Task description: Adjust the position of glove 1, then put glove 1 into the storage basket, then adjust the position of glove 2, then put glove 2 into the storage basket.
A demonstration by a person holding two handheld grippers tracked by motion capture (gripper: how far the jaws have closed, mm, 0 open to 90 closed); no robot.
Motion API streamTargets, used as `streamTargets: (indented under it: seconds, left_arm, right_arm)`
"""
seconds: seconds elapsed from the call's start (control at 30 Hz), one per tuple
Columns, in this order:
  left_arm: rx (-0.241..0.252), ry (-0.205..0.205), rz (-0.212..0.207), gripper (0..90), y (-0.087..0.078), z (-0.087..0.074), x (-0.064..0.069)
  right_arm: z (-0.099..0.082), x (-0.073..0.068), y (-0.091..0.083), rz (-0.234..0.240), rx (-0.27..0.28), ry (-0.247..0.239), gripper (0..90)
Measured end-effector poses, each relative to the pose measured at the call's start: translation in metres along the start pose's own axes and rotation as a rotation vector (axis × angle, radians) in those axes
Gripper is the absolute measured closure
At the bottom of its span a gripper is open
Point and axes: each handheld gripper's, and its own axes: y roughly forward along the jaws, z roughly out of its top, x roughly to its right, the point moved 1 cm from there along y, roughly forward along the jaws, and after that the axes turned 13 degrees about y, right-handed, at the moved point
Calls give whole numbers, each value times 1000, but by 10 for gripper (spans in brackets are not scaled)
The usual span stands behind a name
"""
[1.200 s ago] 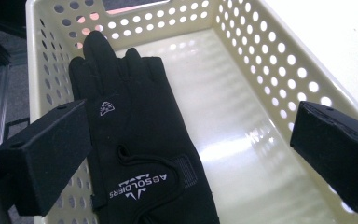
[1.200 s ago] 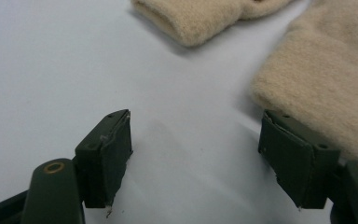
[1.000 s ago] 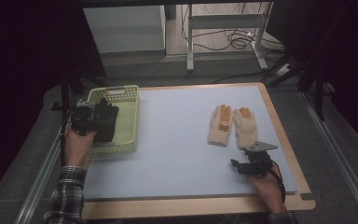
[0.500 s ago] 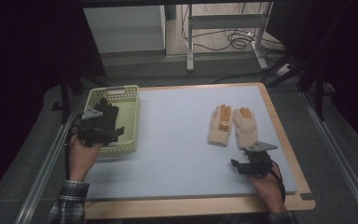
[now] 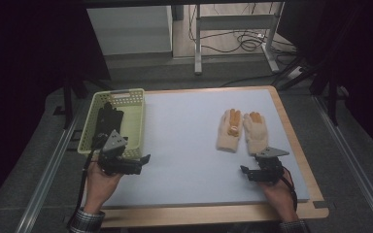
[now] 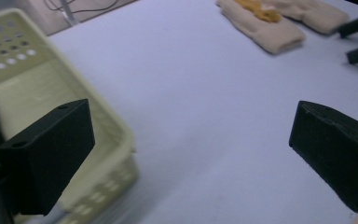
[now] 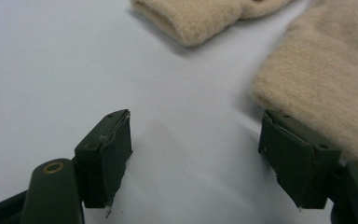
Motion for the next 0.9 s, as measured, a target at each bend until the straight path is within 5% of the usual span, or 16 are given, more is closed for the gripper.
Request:
streamTargets:
  seconds: [0.3, 0.5, 0.9]
  left_arm:
    - [9, -4, -88, 1, 27, -25, 44]
    - [-55, 42, -111, 0, 55, -44, 71]
    - [-147, 25, -112, 0, 76, -63, 70]
  right_arm:
    - [0, 0, 0, 0, -1, 1, 246]
    - [0, 0, 0, -1, -3, 0, 245]
    - [5, -1, -10, 18, 34, 20, 231]
